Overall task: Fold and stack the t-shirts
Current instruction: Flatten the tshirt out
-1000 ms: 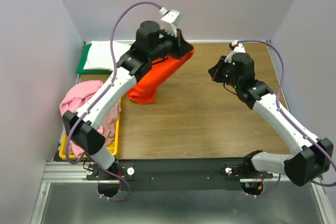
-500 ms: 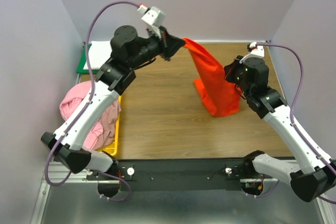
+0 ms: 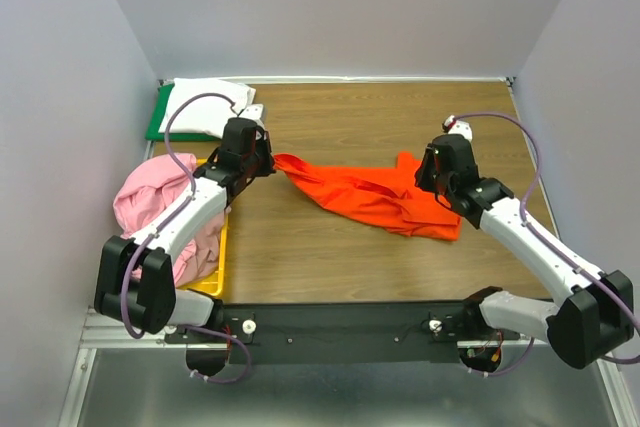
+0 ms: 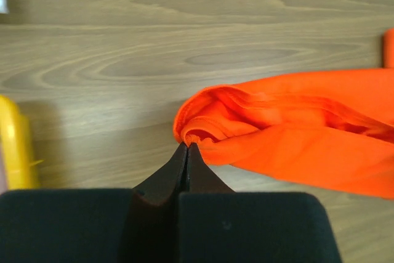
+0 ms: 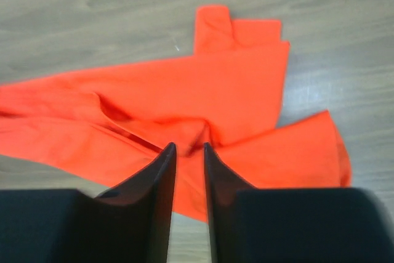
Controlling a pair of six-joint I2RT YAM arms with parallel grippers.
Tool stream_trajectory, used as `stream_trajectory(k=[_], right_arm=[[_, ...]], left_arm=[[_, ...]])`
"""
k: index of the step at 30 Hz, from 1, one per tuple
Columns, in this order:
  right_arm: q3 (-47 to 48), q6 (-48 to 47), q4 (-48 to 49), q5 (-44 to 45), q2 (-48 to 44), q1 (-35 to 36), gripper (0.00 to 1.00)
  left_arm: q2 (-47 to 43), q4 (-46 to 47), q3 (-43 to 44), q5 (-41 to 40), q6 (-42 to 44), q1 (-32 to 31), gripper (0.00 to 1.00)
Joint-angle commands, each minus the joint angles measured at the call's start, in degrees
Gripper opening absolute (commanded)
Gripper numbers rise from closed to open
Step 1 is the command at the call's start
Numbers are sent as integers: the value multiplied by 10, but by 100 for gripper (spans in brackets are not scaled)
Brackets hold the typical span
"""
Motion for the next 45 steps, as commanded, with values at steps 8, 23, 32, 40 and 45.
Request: stream_trajectory(k=[8, 23, 32, 40, 45], right_arm=[[-57, 55, -67, -6, 53, -2, 47], [-78, 65, -44, 20, 134, -5, 56], [-102, 60, -2, -22, 156, -18, 52], [-117, 55, 12, -39, 160, -28, 42], [-118, 55, 10, -33, 139, -28, 24]], left_arm=[[26, -18, 43, -120, 21, 66, 0], [30, -29, 42, -117, 26, 80, 0], [28, -33, 40, -117, 27, 80, 0], [26, -34, 39, -116, 27, 80, 0], [27, -35, 39, -117, 28, 80, 0]])
